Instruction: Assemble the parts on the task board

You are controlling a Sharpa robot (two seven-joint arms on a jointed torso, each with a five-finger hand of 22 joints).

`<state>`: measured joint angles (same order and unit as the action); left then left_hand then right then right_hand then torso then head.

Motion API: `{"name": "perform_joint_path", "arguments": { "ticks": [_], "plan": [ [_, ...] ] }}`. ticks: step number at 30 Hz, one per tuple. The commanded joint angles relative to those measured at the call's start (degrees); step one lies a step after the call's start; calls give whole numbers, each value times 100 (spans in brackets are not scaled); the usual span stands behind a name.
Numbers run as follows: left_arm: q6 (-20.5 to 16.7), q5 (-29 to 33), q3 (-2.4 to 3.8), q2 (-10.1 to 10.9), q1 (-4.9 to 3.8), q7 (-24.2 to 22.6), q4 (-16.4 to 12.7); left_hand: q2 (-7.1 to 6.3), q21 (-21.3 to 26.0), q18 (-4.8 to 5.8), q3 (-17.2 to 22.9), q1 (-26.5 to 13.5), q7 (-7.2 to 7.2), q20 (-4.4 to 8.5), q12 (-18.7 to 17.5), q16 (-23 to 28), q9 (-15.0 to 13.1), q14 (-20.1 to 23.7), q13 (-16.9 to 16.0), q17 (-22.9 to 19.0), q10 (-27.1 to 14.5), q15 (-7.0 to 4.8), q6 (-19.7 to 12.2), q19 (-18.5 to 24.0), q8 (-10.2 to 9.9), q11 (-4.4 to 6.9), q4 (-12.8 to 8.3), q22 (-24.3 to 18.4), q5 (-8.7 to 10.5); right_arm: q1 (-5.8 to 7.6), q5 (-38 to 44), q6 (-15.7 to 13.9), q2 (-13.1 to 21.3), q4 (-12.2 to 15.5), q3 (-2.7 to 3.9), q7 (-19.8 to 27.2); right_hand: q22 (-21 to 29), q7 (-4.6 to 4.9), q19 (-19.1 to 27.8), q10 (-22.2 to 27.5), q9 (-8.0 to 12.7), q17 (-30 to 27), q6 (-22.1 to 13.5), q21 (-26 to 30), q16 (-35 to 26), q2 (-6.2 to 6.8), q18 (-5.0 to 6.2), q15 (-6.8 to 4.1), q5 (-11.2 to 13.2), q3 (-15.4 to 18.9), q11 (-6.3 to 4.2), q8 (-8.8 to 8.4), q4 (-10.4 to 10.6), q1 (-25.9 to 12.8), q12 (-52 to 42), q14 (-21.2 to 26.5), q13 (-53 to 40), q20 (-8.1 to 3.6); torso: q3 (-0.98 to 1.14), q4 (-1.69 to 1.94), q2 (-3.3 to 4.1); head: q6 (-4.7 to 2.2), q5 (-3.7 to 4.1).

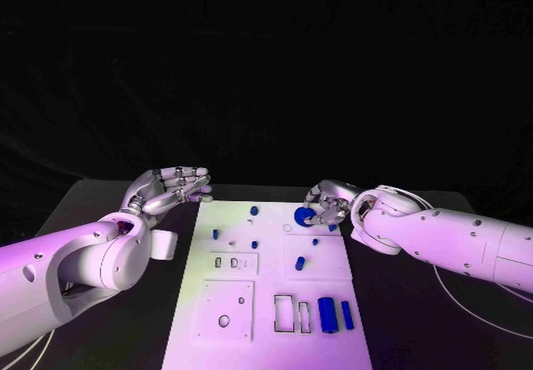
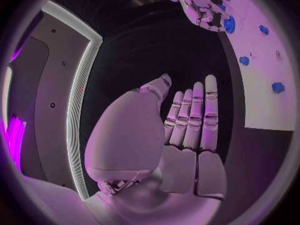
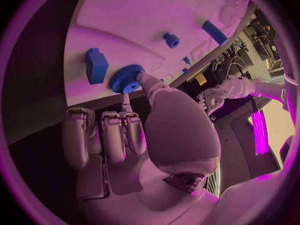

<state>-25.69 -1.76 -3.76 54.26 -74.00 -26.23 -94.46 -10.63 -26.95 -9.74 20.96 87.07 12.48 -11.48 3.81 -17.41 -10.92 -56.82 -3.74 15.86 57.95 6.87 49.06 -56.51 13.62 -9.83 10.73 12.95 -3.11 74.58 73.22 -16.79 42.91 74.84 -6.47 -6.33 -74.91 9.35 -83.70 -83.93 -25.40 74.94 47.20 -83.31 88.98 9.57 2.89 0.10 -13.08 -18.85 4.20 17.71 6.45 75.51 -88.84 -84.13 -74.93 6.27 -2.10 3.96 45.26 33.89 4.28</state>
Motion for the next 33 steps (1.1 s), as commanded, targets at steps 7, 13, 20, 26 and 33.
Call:
{"name": "perform_joint_path", "arguments": {
  "ticks": [7,13,20,26,33],
  "plan": [
    [103,-22,5,-8,-14,-23,10,48,-20,-36,-16,-9,2,0,-16,34,6,44,5,6,-39,2,-52,51,-27,-8,-32,5,18,-50,508,-288,-14,46,-23,20,-749,-140,-104,-590,38,1197,500,-84,41,-59,-80,-63,96,-587,-85,96,-89,101,-96,-526,-1485,-48,-7,0,-1,6,26],
    [106,-22,4,-20,-14,-20,34,48,-20,-36,-16,-9,2,0,-16,34,6,44,5,6,-39,2,-52,51,-27,-8,-32,5,18,-62,802,-695,1,140,-23,13,-811,-211,-143,-607,24,1231,693,-126,47,-17,-95,-119,94,-809,-149,119,-144,48,-116,-533,-1507,-101,-6,8,-4,-1,36],
    [106,-22,4,-33,-13,-19,63,48,-20,-36,-16,-9,2,0,-16,34,6,44,5,6,-39,2,-52,51,-27,-8,-32,5,18,-62,1065,-1190,41,397,-17,-24,-861,-248,-175,-607,12,1269,791,-161,55,14,-108,-149,75,-927,-186,118,-169,-19,-116,-540,-1507,-132,-5,4,-11,-12,7],
    [106,-22,3,-51,-13,-17,75,59,-30,-36,-10,-14,1,0,-14,36,6,42,4,11,-41,1,-52,58,-29,-8,-39,11,19,-2,1392,-1394,16,700,0,-81,-921,-257,-217,-607,10,1295,814,-207,60,35,-124,-157,76,-957,-194,109,-167,-64,-116,-546,-1507,-141,-5,-7,-11,-36,-19],
    [101,-22,3,-64,-13,-13,69,61,-32,-36,-9,-15,0,-1,-14,37,6,42,4,12,-41,2,-52,61,-30,-8,-41,11,19,44,1601,-1409,-246,823,6,-71,-960,-268,-243,-607,6,1306,842,-237,63,57,-134,-167,62,-990,-205,102,-175,-96,-116,-548,-1507,-151,-8,8,4,-56,-101]
  ]
}}
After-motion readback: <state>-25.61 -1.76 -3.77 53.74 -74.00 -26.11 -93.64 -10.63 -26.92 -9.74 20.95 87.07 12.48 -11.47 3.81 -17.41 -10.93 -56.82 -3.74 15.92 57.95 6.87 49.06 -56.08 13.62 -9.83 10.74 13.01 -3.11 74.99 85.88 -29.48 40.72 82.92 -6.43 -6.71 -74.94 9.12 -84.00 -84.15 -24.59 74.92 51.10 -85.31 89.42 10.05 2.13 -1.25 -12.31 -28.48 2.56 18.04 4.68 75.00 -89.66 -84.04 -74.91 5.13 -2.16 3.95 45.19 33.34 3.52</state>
